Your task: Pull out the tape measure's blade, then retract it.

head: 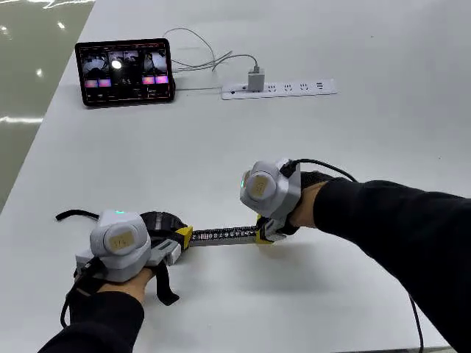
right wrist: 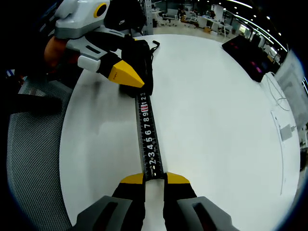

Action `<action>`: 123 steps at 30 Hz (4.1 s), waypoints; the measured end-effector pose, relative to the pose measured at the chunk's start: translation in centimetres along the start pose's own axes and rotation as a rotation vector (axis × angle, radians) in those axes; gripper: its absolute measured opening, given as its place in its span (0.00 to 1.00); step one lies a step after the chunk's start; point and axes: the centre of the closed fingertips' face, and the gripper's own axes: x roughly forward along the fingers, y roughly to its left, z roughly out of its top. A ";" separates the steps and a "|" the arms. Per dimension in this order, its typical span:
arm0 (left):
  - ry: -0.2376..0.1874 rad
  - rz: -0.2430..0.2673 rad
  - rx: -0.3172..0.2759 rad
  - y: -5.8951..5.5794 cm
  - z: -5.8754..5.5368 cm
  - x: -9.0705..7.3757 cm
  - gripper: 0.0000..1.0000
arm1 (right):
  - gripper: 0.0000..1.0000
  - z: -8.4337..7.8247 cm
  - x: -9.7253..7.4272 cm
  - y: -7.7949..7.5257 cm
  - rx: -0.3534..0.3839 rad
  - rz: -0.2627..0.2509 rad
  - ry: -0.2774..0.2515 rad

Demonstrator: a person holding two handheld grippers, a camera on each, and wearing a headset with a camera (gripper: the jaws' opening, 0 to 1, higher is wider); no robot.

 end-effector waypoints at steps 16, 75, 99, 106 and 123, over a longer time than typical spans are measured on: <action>0.008 0.000 -0.003 0.0 0.0 0.2 0.59 | 0.09 0.8 0.4 0.0 0.006 -0.003 -0.006; -0.001 -0.021 -0.035 0.1 0.0 -0.1 0.58 | 0.09 4.1 1.5 0.3 0.017 0.004 -0.094; -0.005 -0.052 -0.049 0.2 0.0 -0.2 0.57 | 0.09 5.7 2.1 0.8 0.021 0.027 -0.171; -0.003 -0.052 -0.049 0.3 0.0 -0.1 0.57 | 0.09 6.6 2.6 1.1 0.015 0.022 -0.188; -0.001 -0.051 -0.052 0.3 0.0 -0.2 0.57 | 0.09 7.6 2.9 1.2 0.019 0.026 -0.218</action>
